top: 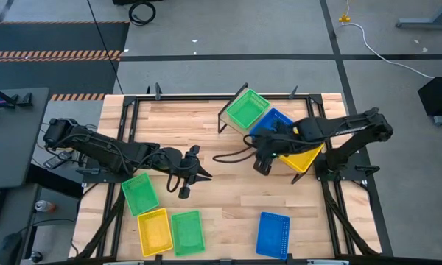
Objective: Stack baskets on shelf by color
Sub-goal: Stack the top green bin on top of the green bin on the shelf
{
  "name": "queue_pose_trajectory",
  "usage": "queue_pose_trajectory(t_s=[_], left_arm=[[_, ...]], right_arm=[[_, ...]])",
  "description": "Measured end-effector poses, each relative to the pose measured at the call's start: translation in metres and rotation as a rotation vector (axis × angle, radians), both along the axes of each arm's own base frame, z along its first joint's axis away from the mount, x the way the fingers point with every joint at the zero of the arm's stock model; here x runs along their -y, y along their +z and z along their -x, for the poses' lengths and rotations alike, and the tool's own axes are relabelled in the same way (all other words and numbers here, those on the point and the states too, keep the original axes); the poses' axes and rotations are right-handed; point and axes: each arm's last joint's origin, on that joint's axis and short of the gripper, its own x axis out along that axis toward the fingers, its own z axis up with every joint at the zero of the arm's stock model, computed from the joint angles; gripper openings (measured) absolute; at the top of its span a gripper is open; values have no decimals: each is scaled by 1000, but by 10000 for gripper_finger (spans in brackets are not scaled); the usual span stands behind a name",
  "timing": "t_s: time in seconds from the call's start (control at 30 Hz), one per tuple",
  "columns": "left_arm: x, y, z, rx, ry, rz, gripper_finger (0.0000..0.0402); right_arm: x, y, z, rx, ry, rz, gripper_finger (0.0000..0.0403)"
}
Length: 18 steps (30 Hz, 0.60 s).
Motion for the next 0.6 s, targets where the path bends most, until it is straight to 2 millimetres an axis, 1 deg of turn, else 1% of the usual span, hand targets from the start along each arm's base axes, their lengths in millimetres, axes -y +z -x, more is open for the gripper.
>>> queue_pose_trajectory(t_s=[0.1,0.17,0.23,0.3,0.4,0.5,0.6], left_arm=[[0,0,0,0,0,0,52],[0,0,0,-1,3,6,52],[0,0,0,-4,9,21,52],[0,0,0,-7,10,23,52],[0,-2,1,-28,23,46,52],[0,-5,3,-72,38,67,52],[-1,-10,5,-133,83,100,52]], right_arm=[[-15,12,-1,88,51,-23,190],[-27,14,-3,133,91,-37,190],[-40,11,-4,171,133,-51,190],[-52,3,-5,185,166,-62,190],[-66,-15,-4,184,175,-92,190],[-79,-35,-2,190,163,-133,190],[-92,-58,-1,222,194,-159,190]])
